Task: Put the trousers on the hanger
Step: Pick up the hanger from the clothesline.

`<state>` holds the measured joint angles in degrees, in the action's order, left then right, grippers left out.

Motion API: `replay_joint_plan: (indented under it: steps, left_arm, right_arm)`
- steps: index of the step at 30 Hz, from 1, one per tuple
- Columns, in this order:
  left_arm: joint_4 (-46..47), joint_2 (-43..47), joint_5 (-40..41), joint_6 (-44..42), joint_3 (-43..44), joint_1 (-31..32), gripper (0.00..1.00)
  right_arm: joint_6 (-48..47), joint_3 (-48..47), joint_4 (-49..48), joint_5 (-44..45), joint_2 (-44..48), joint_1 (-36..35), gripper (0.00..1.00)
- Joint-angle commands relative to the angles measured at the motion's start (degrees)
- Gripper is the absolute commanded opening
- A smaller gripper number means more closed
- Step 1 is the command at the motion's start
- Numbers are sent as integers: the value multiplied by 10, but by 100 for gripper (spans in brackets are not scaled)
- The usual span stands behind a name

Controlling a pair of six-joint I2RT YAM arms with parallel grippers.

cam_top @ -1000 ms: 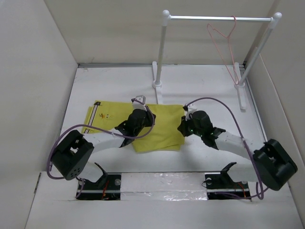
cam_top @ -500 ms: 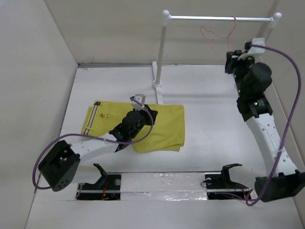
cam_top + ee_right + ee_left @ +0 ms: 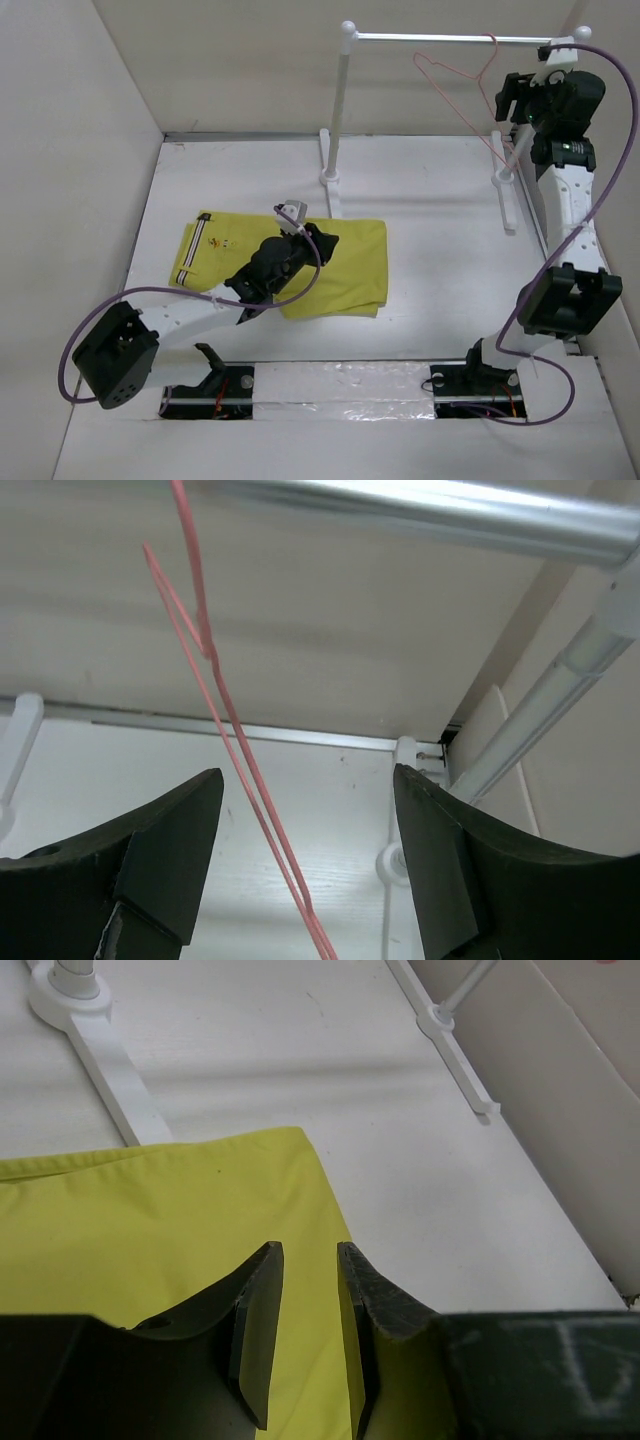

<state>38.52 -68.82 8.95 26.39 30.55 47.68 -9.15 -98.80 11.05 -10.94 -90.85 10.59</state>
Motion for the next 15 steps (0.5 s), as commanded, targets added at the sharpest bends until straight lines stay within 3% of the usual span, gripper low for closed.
replay_joint_plan:
  steps: [1,15]
  left_arm:
    - [26,21,0,-6,0,4,26]
    - [25,4,-11,-3,7,4,26]
  right_arm:
    - [-19,-34,28,-139,-11,41,74]
    - [-32,12,26,-210,-35,41,64]
